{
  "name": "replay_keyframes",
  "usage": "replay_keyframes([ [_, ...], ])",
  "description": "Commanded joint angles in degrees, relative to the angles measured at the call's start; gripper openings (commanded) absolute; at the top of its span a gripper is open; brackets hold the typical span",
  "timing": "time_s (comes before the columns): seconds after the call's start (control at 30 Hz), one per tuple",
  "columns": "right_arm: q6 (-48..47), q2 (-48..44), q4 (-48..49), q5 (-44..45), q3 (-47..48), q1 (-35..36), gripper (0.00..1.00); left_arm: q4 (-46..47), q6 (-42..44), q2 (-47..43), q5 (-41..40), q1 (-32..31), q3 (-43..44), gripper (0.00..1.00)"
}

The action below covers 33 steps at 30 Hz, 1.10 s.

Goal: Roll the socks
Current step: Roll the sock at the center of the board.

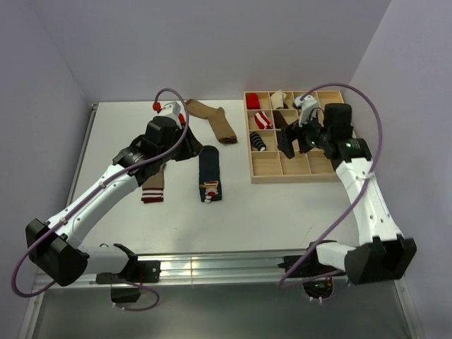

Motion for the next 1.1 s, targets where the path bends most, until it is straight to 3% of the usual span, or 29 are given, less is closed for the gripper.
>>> replay_keyframes([
  [0.0, -3.8, 6.1, -1.1, -0.4, 2.3, 5.0, 0.90, -1.4, 0.5, -2.9, -1.8, 0.1, -0.9, 0.43],
  [0.23, -9.6, 9.2, 7.1, 9.7, -5.6, 25.8, 0.90, -3.8, -0.9, -8.3, -6.1, 0.3, -4.3, 0.44],
  [0.47, -18.9, 16.0, 13.5, 15.7, -10.3, 37.0, 0.88, -8.6, -3.4, -13.5, -9.4, 5.2, -2.6, 0.43],
  [0.7, -22.7, 24.7, 19.9, 21.7, -12.4, 45.3, 0.86, -10.8, -2.0, -15.9, -7.7, 10.2, 0.7, 0.44],
  [1.07, -25.9, 32.5, 24.5, 26.0, -11.0, 49.9, 0.83, -10.1, -0.8, -15.6, -5.8, 12.5, 0.3, 0.44],
])
